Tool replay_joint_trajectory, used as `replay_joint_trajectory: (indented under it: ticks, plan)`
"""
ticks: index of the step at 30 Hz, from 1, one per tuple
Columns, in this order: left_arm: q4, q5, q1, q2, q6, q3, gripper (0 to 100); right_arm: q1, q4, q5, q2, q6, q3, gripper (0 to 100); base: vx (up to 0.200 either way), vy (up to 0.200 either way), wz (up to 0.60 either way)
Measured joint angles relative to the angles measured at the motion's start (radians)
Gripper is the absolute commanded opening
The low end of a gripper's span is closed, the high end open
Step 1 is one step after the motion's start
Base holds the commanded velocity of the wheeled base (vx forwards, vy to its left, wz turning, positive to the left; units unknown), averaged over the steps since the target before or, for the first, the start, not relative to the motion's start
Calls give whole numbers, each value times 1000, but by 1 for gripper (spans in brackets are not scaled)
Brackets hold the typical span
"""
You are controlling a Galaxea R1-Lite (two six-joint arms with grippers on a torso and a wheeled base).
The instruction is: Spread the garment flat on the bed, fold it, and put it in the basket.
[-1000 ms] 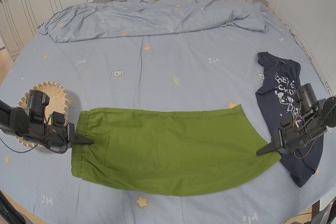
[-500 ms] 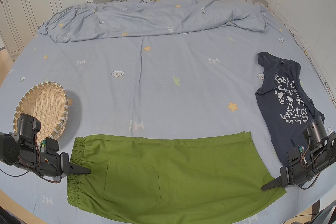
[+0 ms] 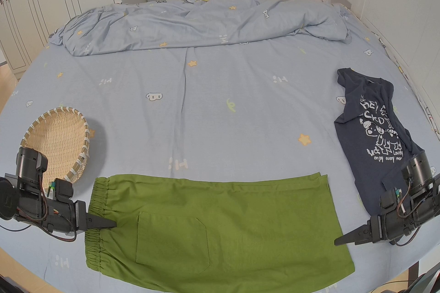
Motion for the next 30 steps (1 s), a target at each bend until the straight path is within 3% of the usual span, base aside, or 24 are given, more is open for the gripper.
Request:
replay_joint_trajectory:
  ticks: [7,19,26,30]
  plan:
    - [115,0,27,-69,1,-54,0,-17,14,0,-30,49,-155,100,0,0,0]
    - [240,1,217,-86,25,-207,0,-52,23,-1,-54,84,-250,100,0,0,0]
    - [406,14,177,-101,23,-301,0,-56,40,-1,-67,84,-257,100,0,0,0]
    - [538,88,124,-115,-3,-413,0,-54,45,-1,-74,84,-260,100,0,0,0]
